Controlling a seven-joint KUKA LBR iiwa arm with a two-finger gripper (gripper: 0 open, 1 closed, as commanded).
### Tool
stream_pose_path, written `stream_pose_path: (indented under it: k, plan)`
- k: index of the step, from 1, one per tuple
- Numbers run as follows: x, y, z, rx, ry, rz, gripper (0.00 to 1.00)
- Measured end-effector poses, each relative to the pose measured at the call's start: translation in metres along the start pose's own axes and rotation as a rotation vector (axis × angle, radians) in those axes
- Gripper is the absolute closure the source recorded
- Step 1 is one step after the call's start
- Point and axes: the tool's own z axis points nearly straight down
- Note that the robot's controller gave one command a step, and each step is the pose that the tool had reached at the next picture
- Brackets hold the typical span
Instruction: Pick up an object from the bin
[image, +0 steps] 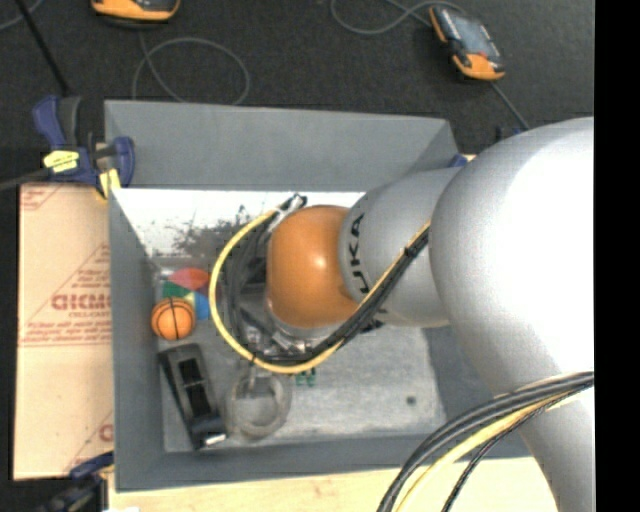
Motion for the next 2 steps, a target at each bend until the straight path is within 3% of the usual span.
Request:
stream_pose_path:
  k: [2]
  plan:
    - [0.0013, -0.0002, -0.0050, 0.000, 0.003, 0.001, 1.00]
